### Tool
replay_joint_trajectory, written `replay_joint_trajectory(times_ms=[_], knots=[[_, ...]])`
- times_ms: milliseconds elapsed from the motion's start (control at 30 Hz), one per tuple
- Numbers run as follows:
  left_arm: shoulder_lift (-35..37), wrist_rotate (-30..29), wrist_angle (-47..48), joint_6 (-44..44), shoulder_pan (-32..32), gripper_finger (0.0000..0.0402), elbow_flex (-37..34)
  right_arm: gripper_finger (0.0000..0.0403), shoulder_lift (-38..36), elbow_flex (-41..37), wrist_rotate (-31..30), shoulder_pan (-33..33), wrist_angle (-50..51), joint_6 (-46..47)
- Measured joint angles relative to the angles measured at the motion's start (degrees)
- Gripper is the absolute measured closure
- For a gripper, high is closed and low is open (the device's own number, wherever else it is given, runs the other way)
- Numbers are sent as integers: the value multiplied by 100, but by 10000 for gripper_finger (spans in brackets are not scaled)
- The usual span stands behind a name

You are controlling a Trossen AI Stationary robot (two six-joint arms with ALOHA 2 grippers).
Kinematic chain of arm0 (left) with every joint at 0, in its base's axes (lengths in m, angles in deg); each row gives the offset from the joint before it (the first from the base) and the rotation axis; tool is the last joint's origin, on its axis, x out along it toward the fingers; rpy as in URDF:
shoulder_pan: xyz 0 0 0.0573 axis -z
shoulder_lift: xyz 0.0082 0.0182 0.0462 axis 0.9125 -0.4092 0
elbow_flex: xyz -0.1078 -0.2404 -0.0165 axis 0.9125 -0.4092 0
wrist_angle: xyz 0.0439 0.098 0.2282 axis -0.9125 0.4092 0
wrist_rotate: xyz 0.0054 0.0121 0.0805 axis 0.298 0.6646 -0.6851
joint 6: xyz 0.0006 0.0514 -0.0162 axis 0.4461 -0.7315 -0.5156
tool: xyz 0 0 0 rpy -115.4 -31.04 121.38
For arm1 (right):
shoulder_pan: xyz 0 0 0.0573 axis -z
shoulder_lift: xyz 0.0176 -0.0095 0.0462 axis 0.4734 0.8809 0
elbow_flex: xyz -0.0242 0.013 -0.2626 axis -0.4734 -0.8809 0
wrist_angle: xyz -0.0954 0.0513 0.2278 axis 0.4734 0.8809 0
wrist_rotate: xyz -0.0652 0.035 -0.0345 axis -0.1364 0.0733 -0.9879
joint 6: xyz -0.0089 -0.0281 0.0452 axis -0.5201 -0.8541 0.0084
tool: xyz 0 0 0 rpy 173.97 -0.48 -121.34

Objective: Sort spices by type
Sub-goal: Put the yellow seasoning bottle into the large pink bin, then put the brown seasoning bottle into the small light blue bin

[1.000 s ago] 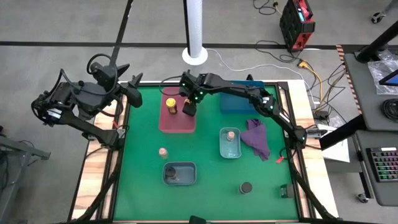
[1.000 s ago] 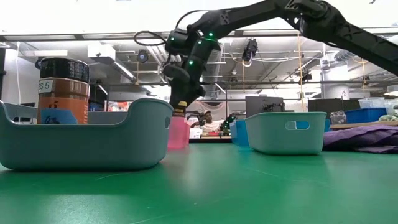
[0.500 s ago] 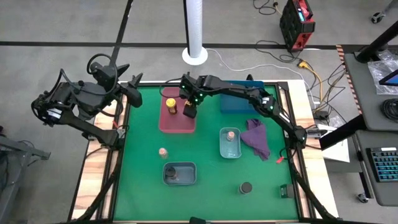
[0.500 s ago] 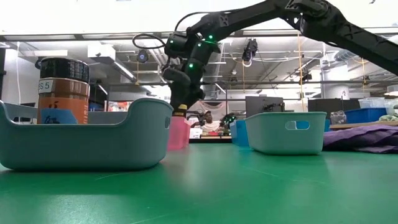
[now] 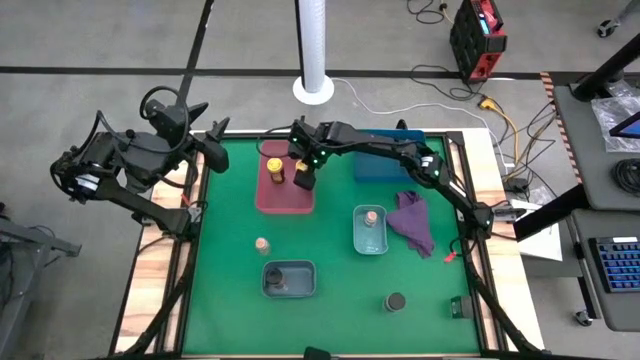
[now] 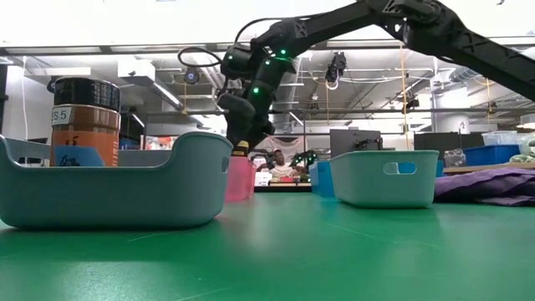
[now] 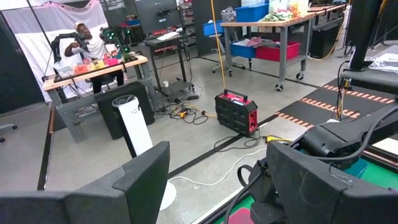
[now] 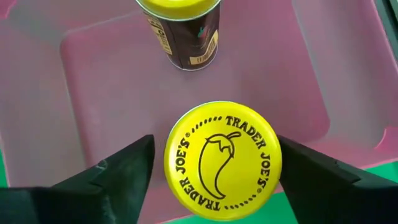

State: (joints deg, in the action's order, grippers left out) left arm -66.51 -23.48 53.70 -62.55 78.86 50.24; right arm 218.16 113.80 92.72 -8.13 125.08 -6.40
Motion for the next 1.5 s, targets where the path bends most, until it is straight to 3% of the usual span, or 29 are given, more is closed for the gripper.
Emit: replay_joint_trajectory(times_ms=[167, 333, 500, 600, 767, 1033, 1300, 1500], knots=[[2, 129, -1, 1, 0, 150, 0, 59, -24, 265, 0, 14, 202, 58], [2, 797, 151, 253, 0, 150, 0, 50, -311, 329, -101, 37, 518, 180], [-24, 1999, 1093, 1166, 0, 150, 2, 56, -831, 346, -137, 39, 851, 499], [-74, 3219, 1826, 1639, 0, 150, -120, 59, -1278, 346, -138, 13, 1215, 760], [-110, 4688, 1945, 1599, 26, 150, -1045, 66, -2110, 341, -221, -245, 1825, 1258], [-74, 6112, -24, 839, 44, 150, -3254, 77, -3206, 335, -1573, -1256, 2323, 1918], [-52, 6302, -1084, 712, 327, 150, -4684, 83, -3558, 324, -2783, -2062, 2672, 2812], [-52, 6275, -1656, 828, 504, 150, -5303, 73, -3555, 299, -3134, -2272, 3031, 3258]])
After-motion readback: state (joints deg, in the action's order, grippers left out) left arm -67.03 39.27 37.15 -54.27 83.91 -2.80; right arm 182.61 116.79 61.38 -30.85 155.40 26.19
